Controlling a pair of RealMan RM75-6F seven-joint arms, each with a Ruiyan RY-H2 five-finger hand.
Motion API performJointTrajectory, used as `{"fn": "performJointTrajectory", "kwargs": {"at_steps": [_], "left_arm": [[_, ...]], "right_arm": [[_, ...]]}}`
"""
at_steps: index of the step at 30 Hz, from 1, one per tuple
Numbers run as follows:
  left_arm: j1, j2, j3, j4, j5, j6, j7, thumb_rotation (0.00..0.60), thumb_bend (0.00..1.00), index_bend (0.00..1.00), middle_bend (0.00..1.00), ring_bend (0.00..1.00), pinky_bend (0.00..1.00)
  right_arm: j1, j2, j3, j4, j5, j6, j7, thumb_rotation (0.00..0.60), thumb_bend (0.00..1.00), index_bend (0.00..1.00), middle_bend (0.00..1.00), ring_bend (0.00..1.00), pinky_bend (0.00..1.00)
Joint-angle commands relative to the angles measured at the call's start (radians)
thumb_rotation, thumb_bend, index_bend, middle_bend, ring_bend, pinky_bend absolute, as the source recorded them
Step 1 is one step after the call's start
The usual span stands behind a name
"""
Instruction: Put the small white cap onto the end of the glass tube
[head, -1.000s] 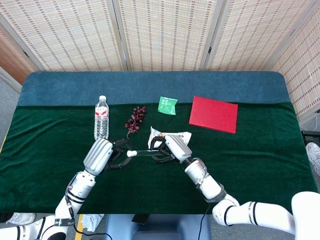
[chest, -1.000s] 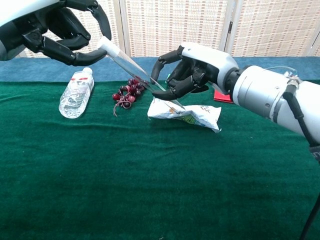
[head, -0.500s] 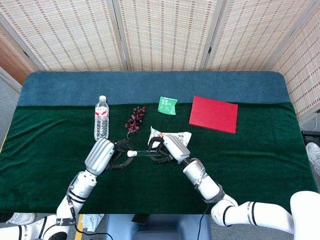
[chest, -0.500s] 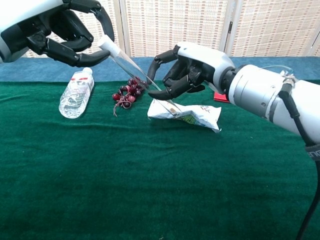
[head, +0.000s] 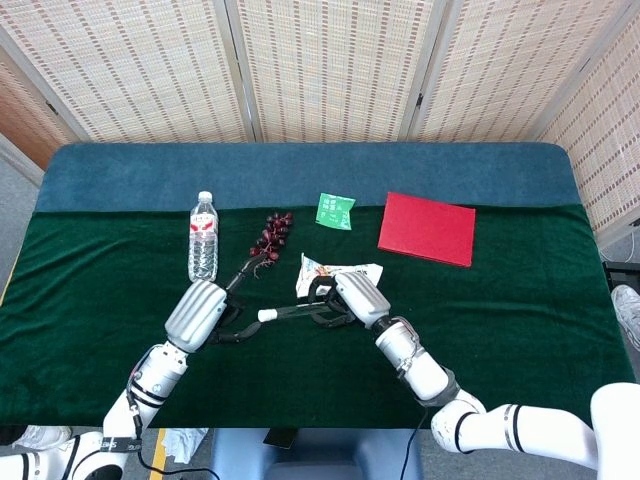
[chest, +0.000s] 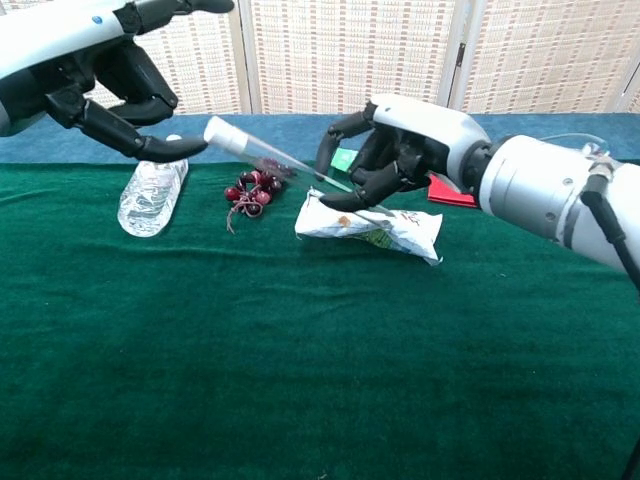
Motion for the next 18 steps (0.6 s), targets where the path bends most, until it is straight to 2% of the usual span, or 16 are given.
{"fn": "performJointTrajectory", "kwargs": {"at_steps": [1, 3, 7, 9, 12, 18], "left_arm": [[0.007, 0.020, 0.009, -0.001, -0.001, -0.004, -0.001, 0.600, 0.29, 0.00, 0.91, 0.77, 0.86], [0.013, 0.032, 0.010, 0.003, -0.003, -0.001, -0.003, 0.600, 0.29, 0.00, 0.84, 0.72, 0.85], [0.024, 0.054, 0.011, 0.015, -0.024, 0.001, -0.004, 0.600, 0.29, 0.00, 0.67, 0.59, 0.72], [0.030, 0.059, 0.010, 0.020, -0.035, 0.003, -0.006, 0.600, 0.29, 0.00, 0.62, 0.54, 0.69], [0.037, 0.062, 0.011, 0.029, -0.042, 0.009, -0.001, 0.600, 0.29, 0.00, 0.58, 0.51, 0.67], [0.048, 0.060, 0.018, 0.038, -0.046, 0.013, -0.009, 0.600, 0.29, 0.00, 0.55, 0.49, 0.65]], "right_arm": [[-0.009, 0.022, -0.028, -0.005, 0.020, -0.007, -0.048, 0.600, 0.86, 0.90, 1.00, 1.00, 1.00], [-0.009, 0.023, -0.042, 0.004, 0.029, -0.015, -0.075, 0.600, 0.86, 0.90, 1.00, 1.00, 1.00], [-0.007, 0.003, -0.069, 0.032, 0.048, -0.019, -0.136, 0.600, 0.86, 0.90, 1.00, 1.00, 1.00], [-0.003, -0.016, -0.080, 0.048, 0.059, -0.022, -0.166, 0.600, 0.86, 0.90, 1.00, 1.00, 1.00], [0.001, -0.052, -0.090, 0.079, 0.072, -0.020, -0.203, 0.600, 0.86, 0.90, 1.00, 1.00, 1.00], [0.005, -0.118, -0.099, 0.134, 0.092, -0.014, -0.250, 0.600, 0.86, 0.89, 1.00, 1.00, 1.00]]}}
